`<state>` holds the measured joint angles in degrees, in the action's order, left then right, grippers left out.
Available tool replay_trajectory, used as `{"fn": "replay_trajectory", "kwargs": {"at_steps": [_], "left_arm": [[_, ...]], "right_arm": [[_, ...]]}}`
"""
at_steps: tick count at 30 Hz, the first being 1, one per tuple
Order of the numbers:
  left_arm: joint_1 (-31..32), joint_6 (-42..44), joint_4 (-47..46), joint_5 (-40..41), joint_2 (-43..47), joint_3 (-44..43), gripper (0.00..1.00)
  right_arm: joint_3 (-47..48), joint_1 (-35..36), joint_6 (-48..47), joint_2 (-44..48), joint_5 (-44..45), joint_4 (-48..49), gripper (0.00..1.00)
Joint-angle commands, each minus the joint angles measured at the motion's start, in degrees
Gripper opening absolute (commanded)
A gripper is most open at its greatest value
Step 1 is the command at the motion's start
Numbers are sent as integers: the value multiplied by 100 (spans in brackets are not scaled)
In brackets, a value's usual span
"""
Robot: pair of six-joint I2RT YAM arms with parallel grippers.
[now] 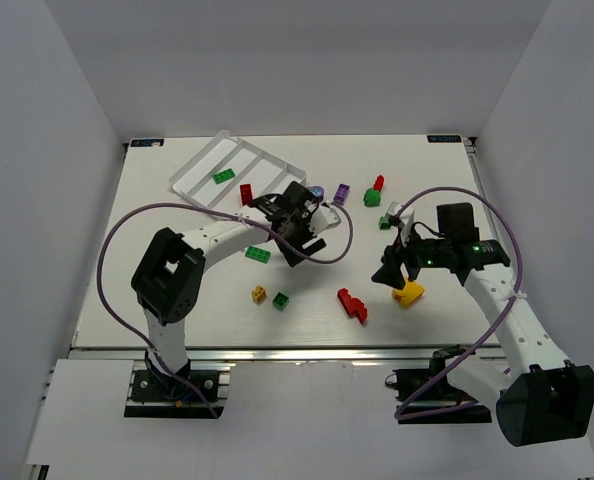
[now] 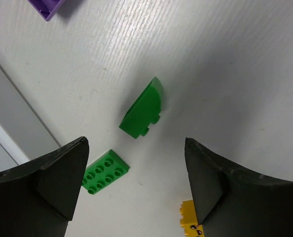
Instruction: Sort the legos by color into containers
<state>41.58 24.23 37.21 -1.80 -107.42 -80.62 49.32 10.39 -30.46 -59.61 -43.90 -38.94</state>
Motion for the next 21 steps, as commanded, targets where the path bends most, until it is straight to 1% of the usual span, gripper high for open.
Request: {"fn": "replay_trajectory", "kwargs": {"at_steps": [1,5,11,15,16,17,18,19,20,21], "left_arm": [[-107,451,-126,-417,-147,-217,87],[-177,521,-197,-549,-323,-279,86],[-186,671,-39,-830,-578,-463,81],[-194,732,-65,-874,-631,-428,76],[-212,732,-74,-874,-649,-428,74],[-238,741,-56,-900,-684,-420,68],[-247,733,-65,-892,-719,-411,65],[-256,750,-91,-901,-728,-393,61],[-265,741,-135,-857,-737,-376,51],[-265,733,-170,-839,-746,-323,47]], "right_arm": [[87,-64,14,29,-110,71,67],[122,-108,31,29,-110,62,66],[183,-178,40,3,-101,53,66],[183,-222,84,-6,-136,62,66],[192,-222,84,-15,-136,70,66],[192,-231,84,-15,-136,71,66],[192,-239,93,-15,-136,71,66],[201,-239,93,-24,-136,71,66],[201,-239,93,-24,-145,71,66],[209,-248,93,-33,-145,79,66]]}}
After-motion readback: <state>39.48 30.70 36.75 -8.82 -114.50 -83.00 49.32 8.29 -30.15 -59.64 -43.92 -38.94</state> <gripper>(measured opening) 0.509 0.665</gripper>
